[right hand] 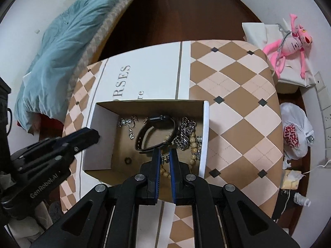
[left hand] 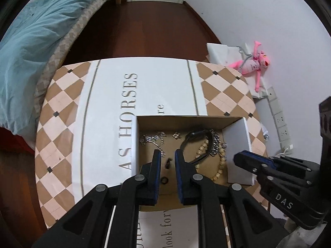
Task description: Organize jewelry
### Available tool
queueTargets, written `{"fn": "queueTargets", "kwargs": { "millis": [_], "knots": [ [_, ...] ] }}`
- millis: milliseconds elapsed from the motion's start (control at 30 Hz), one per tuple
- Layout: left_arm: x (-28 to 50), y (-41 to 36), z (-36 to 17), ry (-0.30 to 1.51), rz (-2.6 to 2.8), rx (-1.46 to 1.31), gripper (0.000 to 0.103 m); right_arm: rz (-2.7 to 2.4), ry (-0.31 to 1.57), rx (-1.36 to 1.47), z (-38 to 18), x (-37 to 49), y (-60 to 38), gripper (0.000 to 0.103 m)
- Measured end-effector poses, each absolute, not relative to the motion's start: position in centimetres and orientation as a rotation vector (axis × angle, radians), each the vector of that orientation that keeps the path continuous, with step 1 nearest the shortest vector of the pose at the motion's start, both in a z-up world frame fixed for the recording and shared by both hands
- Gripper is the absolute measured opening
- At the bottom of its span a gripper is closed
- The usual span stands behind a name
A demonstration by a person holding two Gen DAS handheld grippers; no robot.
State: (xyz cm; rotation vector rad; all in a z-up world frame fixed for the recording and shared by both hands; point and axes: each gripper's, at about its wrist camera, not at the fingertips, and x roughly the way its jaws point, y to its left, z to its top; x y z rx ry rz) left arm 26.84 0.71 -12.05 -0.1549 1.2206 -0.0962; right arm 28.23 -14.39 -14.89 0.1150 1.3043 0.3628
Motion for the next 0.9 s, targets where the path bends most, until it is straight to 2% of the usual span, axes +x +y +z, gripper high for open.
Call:
{"fn": "queueTargets", "kwargs": {
  "millis": [33,67,100,133,167,200,267,333,367,400,433,467,533,900],
  "knots": [
    [26.9,0.8,-12.0,1.224,-0.082,-0.149,0.015,0.362,1.312,0.108,-14.9,28.3,-14.4,0.013],
    [27.1,0.9,-11.9,1.223,-0.069,-0.144,0.023,0.359,1.313,0.108,-14.8,28.3,-14.4,0.016],
    [27.2,1.1,-11.8,1.221,-0.047,-0.132,0.040,0.353,1.309,0.103,-14.6,28.4,-14.5,0.020],
    [27.3,1.2,-11.6,1.217,-0.024,-0.119,0.052,0.346,1.303,0.095,-14.4,28.3,-14.6,0.023],
    [27.2,1.4,-11.5,1.212,-0.019,-0.120,0.072,0.345,1.300,0.097,-14.3,28.3,-14.7,0.024],
    [27.2,1.5,-11.3,1.200,-0.016,-0.126,0.076,0.343,1.299,0.097,-14.1,28.3,-14.8,0.026],
    [27.0,1.8,-11.0,1.191,0.002,-0.111,0.076,0.323,1.283,0.073,-13.7,28.2,-14.8,0.028],
    [26.5,1.9,-10.8,1.187,0.022,-0.089,0.081,0.309,1.275,0.065,-13.4,28.0,-15.1,0.037],
    [26.4,2.0,-10.7,1.186,0.029,-0.081,0.092,0.297,1.271,0.054,-13.3,27.9,-15.1,0.041],
    [26.1,2.1,-10.7,1.184,0.043,-0.072,0.098,0.281,1.260,0.031,-13.1,27.6,-15.1,0.051],
    [25.8,2.3,-10.7,1.180,0.054,-0.068,0.098,0.261,1.248,0.002,-13.0,27.3,-15.1,0.063],
    [25.3,2.4,-10.8,1.174,0.074,-0.055,0.098,0.242,1.241,-0.021,-12.9,27.1,-15.0,0.069],
    [24.4,2.5,-11.0,1.168,0.097,-0.041,0.098,0.203,1.232,-0.055,-12.9,26.5,-15.2,0.095],
    [20.5,2.0,-10.9,1.135,0.123,-0.056,0.101,0.094,1.193,-0.102,-12.7,22.7,-16.5,0.097]
  ]
}}
